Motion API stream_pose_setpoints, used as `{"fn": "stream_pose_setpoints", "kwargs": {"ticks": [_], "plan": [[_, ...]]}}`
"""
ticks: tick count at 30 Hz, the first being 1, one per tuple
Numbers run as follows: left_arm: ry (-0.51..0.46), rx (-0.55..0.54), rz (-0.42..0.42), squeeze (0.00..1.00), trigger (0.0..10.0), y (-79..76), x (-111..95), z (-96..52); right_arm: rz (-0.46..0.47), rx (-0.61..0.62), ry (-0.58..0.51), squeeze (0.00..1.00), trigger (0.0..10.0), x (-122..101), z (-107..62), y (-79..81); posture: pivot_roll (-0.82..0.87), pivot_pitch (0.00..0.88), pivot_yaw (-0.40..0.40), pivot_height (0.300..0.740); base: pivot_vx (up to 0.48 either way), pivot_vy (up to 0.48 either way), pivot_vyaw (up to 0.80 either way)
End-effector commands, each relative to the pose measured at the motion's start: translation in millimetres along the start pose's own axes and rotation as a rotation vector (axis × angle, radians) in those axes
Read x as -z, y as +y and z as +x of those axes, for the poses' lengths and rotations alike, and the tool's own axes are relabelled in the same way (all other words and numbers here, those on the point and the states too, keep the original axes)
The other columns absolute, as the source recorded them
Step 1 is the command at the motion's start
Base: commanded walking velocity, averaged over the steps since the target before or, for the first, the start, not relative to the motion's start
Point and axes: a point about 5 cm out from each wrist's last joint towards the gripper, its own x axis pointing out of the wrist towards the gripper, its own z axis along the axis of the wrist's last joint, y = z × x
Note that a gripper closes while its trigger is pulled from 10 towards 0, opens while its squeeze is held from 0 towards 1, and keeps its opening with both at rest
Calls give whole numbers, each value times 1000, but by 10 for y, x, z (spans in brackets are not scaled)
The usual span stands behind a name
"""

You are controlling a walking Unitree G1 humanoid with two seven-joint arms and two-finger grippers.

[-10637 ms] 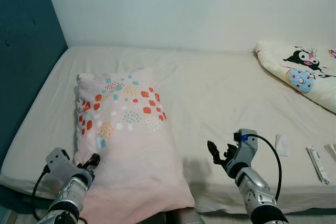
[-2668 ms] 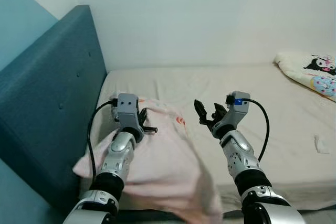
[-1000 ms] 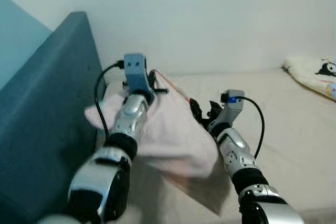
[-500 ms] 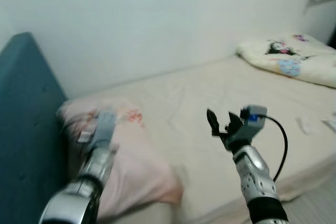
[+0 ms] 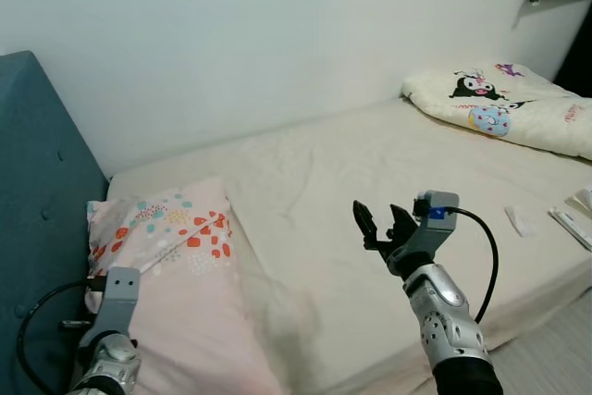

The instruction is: Clean up the room

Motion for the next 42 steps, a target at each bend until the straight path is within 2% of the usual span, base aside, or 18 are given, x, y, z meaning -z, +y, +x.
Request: {"fn": "stream_pose_setpoints", "kwargs": {"ticks": [1,3,7,9,10,13,15,20,21,27,30,33,34,37,38,39,41,42], "plan": [[-21,-34,32,0,10000,131,51,49,14,-22,8,0,10000,-2,50,66,-292,41,7,740,0,0,0],[-8,-15,35,0,10000,116,94,34,15,-24,9,0,10000,-3,61,72,-292,41,7,740,0,0,0],[140,113,23,0,10000,-82,511,-201,17,-35,9,0,10000,-8,107,116,-281,27,16,740,0,0,0],[169,192,27,0,10000,-193,631,-319,16,-34,14,0,10000,-6,113,118,-275,22,15,740,0,0,0],[169,192,27,0,10000,-193,631,-319,16,-34,14,0,10000,-6,113,118,-275,22,15,740,0,0,0],[190,250,10,0,10000,-319,707,-446,17,-33,18,0,10000,-2,127,115,-262,16,13,740,0,0,0],[194,249,0,0,10000,-328,708,-455,18,-33,18,0,10000,-4,132,116,-262,16,13,740,0,0,0],[203,280,-97,0,10000,-365,619,-427,21,-39,17,0,10000,-11,168,131,-247,5,13,740,0,0,0],[174,310,-114,1000,10000,-378,516,-383,20,-44,19,0,10000,-9,192,144,-238,0,14,740,0,0,0],[121,391,-132,1000,10000,-394,375,-326,19,-56,19,0,10000,-13,230,176,-234,0,15,740,0,0,0],[73,476,-146,1000,10000,-424,299,-320,15,-57,22,0,10000,-12,247,176,-227,0,14,740,0,0,0],[-18,638,-221,1000,10000,-464,184,-343,14,-58,19,0,10000,-29,269,177,-224,0,14,740,0,0,0],[-39,713,-270,1000,10000,-483,140,-358,12,-59,19,0,10000,-34,276,176,-224,0,13,740,0,0,0],[-62,773,-309,1000,10000,-488,99,-365,11,-59,20,0,10000,-37,285,172,-222,0,11,740,0,0,0],[-80,841,-373,1000,10000,-495,52,-377,10,-58,20,0,10000,-38,291,168,-218,0,8,740,0,0,0],[-80,841,-373,1000,10000,-495,52,-377,10,-58,20,0,10000,-38,291,168,-218,0,8,740,0,0,0],[-183,1093,-591,1000,10000,-495,-181,-444,7,-53,32,0,10000,-18,305,150,-201,0,2,740,0,0,0],[-183,1093,-591,1000,10000,-495,-181,-444,7,-53,32,0,10000,-18,305,150,-201,0,2,740,0,0,0]]}}
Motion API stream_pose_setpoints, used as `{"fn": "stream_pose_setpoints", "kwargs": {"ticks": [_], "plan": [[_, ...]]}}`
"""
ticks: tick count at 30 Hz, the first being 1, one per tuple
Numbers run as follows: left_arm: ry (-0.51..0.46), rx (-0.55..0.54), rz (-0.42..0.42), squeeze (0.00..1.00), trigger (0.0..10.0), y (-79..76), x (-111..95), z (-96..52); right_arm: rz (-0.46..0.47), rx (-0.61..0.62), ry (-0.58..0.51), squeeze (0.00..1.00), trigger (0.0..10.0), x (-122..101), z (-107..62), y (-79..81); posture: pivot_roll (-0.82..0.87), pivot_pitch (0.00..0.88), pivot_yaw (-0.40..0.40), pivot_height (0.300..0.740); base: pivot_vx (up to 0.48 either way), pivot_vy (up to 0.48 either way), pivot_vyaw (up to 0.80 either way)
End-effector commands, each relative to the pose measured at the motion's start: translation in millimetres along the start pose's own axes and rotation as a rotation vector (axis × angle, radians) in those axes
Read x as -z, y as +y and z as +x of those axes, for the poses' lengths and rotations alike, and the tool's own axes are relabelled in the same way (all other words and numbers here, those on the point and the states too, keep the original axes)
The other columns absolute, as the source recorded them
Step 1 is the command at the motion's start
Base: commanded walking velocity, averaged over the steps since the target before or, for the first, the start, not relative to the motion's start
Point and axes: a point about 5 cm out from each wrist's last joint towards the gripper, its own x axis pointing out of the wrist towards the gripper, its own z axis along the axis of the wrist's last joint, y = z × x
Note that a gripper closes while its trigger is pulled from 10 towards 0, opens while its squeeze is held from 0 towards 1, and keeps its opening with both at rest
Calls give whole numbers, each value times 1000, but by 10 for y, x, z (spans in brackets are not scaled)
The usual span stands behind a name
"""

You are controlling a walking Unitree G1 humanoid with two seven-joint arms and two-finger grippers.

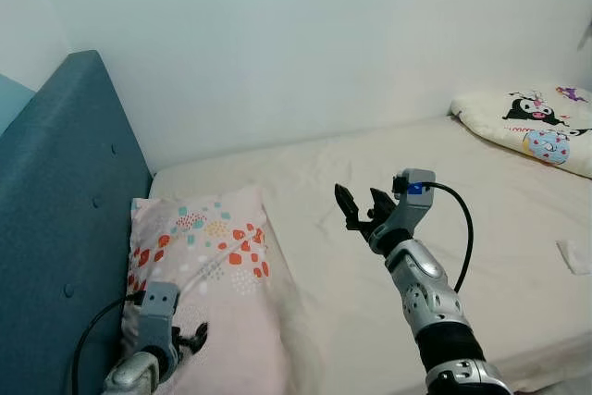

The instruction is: Clean up the room

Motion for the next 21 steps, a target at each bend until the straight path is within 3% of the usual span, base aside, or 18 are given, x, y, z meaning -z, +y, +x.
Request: {"fn": "stream_pose_setpoints", "kwargs": {"ticks": [1,2,3,4,7,12,17,21], "plan": [[-103,201,-102,1000,10000,-97,-168,7,-5,-7,13,0,10000,40,27,26,-197,0,1,740,0,0,0],[-103,201,-102,1000,10000,-97,-168,7,-5,-7,13,0,10000,40,27,26,-197,0,1,740,0,0,0],[-181,300,-157,114,10000,-183,-307,32,-5,13,38,0,10000,100,21,-8,-195,0,0,740,0,0,0],[-224,336,-189,0,10000,-230,-386,64,-11,36,68,0,10000,168,6,-48,-194,0,1,740,0,0,0],[-232,264,-201,0,10000,-257,-399,160,-10,107,138,0,10000,337,-73,-171,-193,0,2,740,0,0,0],[-143,174,-228,0,10000,-300,-182,210,-23,226,261,0,10000,616,-287,-386,-182,0,7,740,0,-334,0],[-25,112,-295,0,10000,-252,106,108,-14,311,329,0,10000,807,-520,-549,-183,0,14,740,0,-452,0],[55,74,-332,0,10000,-206,274,19,-16,351,340,0,10000,850,-601,-623,-187,0,24,740,0,-478,0]]}}
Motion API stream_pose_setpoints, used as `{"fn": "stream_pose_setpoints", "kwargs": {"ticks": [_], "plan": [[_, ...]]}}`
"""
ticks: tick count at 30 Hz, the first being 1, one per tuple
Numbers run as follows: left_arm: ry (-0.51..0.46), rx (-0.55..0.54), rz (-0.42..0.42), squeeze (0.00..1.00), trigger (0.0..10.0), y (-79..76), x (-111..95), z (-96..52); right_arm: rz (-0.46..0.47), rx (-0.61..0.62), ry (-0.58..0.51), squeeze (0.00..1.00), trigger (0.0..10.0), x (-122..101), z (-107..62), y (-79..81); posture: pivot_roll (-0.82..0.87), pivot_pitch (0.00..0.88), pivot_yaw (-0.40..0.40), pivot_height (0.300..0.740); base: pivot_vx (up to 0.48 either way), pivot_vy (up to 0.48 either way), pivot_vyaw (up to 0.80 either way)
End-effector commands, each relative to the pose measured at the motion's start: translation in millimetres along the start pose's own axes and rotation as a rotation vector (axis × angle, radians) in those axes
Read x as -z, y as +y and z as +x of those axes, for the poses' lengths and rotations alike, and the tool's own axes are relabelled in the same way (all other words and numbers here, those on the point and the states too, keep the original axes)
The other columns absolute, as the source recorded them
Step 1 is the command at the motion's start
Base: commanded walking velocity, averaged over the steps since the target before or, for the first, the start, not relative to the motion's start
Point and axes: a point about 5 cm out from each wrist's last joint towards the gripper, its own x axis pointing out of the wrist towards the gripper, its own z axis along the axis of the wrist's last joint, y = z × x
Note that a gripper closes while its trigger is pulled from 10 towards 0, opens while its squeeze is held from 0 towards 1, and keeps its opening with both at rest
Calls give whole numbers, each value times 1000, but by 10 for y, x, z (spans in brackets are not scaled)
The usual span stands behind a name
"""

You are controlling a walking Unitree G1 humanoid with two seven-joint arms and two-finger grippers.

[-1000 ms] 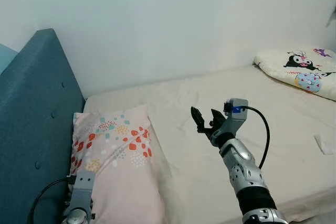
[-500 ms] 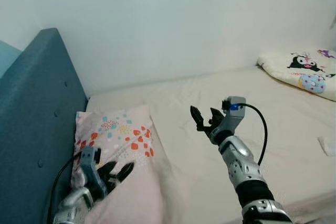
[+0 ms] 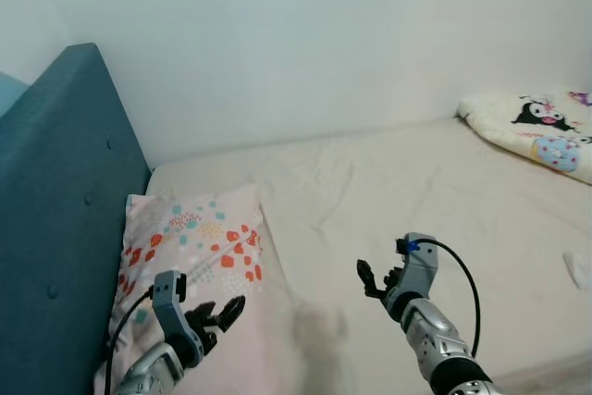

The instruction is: Clean up the room

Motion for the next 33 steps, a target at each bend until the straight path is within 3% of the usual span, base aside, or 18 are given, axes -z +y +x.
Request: {"fn": "stream_pose_setpoints", "kwargs": {"ticks": [1,8,11,12,18,25,33], "plan": [[25,-33,-13,0,10000,72,45,-61,9,14,-13,0,10000,7,-5,-10,-187,0,24,740,0,-480,0],[106,-121,-63,0,10000,207,265,-221,19,53,-10,0,10000,43,-22,-69,-184,0,33,740,0,-480,0],[106,-121,-63,0,10000,207,265,-221,19,53,-10,0,10000,43,-22,-69,-184,0,33,740,0,-480,0],[151,-157,-68,0,10000,268,377,-318,1,70,9,0,10000,84,-35,-93,-184,0,34,740,0,-480,0],[204,-211,-86,0,10000,351,520,-465,-20,84,38,0,10000,148,-55,-117,-181,0,34,740,0,-480,-400],[235,-237,-94,0,10000,385,605,-544,-2,80,26,0,10000,151,-56,-106,-179,0,34,740,0,-480,-221],[242,-236,-91,0,10000,368,614,-528,-11,72,37,0,10000,174,-58,-96,-181,0,32,740,0,-480,0]]}}
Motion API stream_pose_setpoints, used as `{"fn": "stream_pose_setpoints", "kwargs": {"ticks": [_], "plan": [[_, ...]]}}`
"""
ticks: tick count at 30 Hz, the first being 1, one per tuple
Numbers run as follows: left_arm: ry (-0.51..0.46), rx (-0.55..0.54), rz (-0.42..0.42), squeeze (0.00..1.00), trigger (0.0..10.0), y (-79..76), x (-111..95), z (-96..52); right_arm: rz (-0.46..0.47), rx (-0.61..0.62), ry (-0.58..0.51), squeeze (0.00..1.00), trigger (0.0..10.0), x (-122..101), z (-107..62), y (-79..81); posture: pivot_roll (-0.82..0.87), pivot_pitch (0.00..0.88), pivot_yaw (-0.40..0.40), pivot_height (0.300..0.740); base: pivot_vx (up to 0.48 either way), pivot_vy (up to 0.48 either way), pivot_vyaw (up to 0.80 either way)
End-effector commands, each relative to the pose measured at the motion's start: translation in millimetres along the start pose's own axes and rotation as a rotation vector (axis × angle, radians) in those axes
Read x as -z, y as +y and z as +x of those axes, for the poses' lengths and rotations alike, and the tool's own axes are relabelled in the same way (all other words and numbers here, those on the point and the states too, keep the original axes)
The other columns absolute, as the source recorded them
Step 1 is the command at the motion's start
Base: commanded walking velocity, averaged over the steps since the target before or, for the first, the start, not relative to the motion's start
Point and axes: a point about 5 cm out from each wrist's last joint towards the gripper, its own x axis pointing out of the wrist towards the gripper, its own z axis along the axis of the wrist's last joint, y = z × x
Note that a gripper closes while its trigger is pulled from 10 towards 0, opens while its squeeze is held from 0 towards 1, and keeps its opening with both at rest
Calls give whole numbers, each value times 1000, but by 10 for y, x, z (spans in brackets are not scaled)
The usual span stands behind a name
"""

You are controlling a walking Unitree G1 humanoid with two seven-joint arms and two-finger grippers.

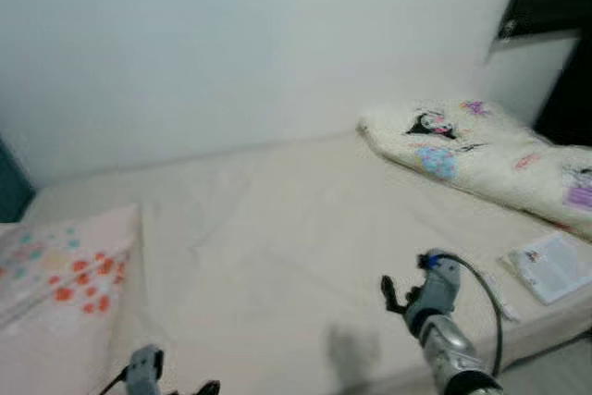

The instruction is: Clean up the room

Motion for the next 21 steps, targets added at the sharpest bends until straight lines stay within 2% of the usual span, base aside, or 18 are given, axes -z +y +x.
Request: {"fn": "stream_pose_setpoints", "kwargs": {"ticks": [1,9,21], "plan": [[6,3,8,0,10000,-23,-19,22,-7,7,7,0,10000,14,-12,-46,-180,0,32,740,0,-480,0],[30,14,24,0,10000,-65,10,45,-12,-11,23,0,10000,96,-45,-53,-187,0,31,740,0,-480,0],[42,22,39,0,10000,-97,17,64,-22,-23,3,0,10000,33,-32,-69,-195,0,28,740,0,-480,0]]}}
